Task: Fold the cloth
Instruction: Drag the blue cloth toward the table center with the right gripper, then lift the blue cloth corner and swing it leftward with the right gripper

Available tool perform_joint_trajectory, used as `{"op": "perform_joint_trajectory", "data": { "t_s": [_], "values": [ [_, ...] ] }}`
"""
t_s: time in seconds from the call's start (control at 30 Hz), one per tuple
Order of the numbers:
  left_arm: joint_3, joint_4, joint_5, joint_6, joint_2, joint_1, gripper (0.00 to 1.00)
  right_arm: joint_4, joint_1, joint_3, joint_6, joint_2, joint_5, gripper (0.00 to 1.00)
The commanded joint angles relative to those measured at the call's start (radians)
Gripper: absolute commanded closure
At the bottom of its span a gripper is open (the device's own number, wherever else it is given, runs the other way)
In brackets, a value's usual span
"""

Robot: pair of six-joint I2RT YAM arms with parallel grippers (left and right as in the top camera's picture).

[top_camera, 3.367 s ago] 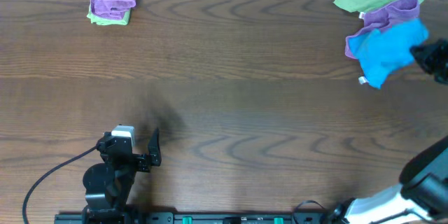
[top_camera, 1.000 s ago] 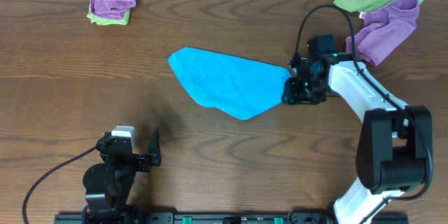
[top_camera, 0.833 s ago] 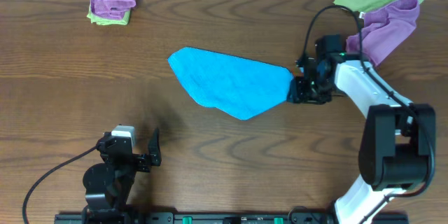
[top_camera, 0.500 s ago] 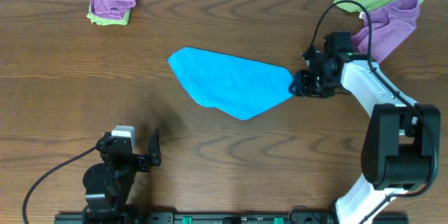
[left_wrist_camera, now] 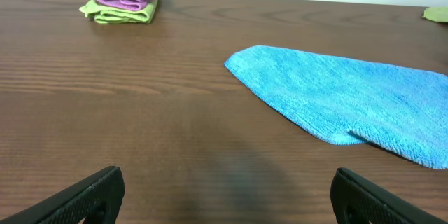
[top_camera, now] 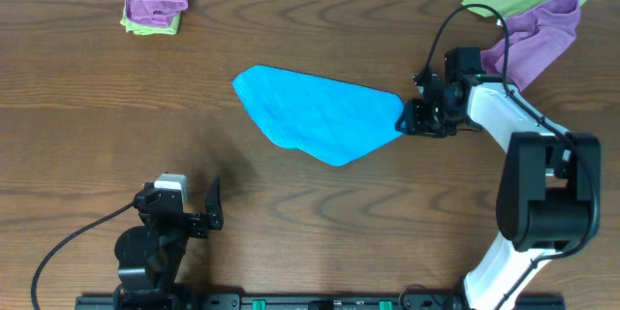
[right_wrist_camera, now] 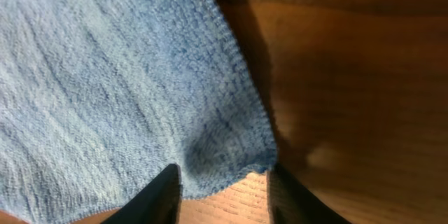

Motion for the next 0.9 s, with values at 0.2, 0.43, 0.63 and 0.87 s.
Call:
{"op": "perform_joint_trajectory", "data": {
  "t_s": [0.2,0.43,0.63,0.87],
  "values": [
    [-0.022,-0.002,-0.009,0.004,-0.006,-0.002,0.05,0.051,-0.008,-0.002,0.039,0.026,-0.009,0.99],
    [-0.022,-0.002,-0.009,0.004,-0.006,-0.002,0.05,0.032,-0.02,0.053,0.06,0.024,-0.009,0.99],
    [-0.022,-0.002,-0.009,0.004,-0.006,-0.002,0.05,-0.179,-0.065,0.322,0.039,0.024,0.056,0.99],
    [-0.022,-0.002,-0.009,0.004,-0.006,-0.002,0.05,-0.505,-0.092,0.828,-0.014,0.024,0.296,0.99]
  ]
}}
